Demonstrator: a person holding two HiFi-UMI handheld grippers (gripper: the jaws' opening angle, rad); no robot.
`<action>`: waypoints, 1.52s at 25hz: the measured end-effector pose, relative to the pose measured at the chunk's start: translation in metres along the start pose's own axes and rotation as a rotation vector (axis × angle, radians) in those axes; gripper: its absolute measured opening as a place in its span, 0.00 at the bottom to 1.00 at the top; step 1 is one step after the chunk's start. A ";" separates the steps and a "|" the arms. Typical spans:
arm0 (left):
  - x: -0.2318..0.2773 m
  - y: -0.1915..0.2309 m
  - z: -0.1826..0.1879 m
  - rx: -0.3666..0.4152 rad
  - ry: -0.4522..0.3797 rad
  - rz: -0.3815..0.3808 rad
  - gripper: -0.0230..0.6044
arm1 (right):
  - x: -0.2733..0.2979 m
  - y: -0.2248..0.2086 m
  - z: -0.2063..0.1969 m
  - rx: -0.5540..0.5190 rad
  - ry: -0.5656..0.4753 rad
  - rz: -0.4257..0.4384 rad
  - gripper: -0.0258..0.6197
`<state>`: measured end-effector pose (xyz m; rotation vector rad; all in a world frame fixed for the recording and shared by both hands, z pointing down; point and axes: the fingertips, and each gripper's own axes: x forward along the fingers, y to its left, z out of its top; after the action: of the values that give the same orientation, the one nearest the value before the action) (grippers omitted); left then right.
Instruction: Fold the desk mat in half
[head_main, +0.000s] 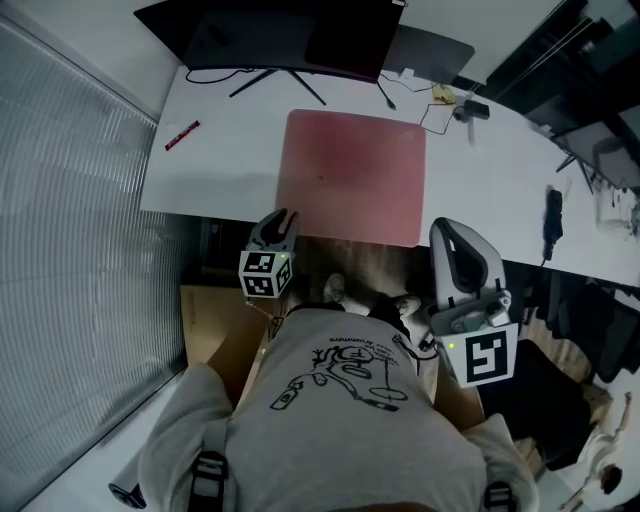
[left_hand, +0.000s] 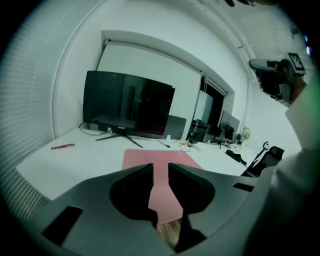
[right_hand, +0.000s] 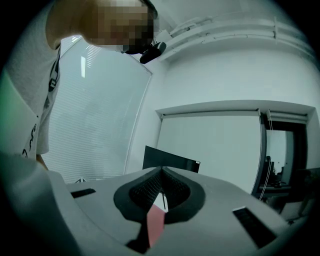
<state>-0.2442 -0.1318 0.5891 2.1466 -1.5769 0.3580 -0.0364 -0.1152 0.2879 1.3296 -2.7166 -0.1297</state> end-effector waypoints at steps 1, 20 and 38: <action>0.005 0.009 -0.013 -0.013 0.020 0.014 0.20 | 0.000 0.000 0.000 0.001 -0.001 0.000 0.05; 0.035 0.079 -0.147 -0.103 0.267 0.109 0.27 | 0.003 -0.002 -0.008 0.024 0.003 -0.001 0.05; 0.050 0.092 -0.185 -0.397 0.263 -0.013 0.35 | -0.003 0.008 -0.007 0.024 0.001 0.009 0.05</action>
<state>-0.3061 -0.1037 0.7904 1.7302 -1.3539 0.2816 -0.0402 -0.1083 0.2952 1.3238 -2.7314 -0.0959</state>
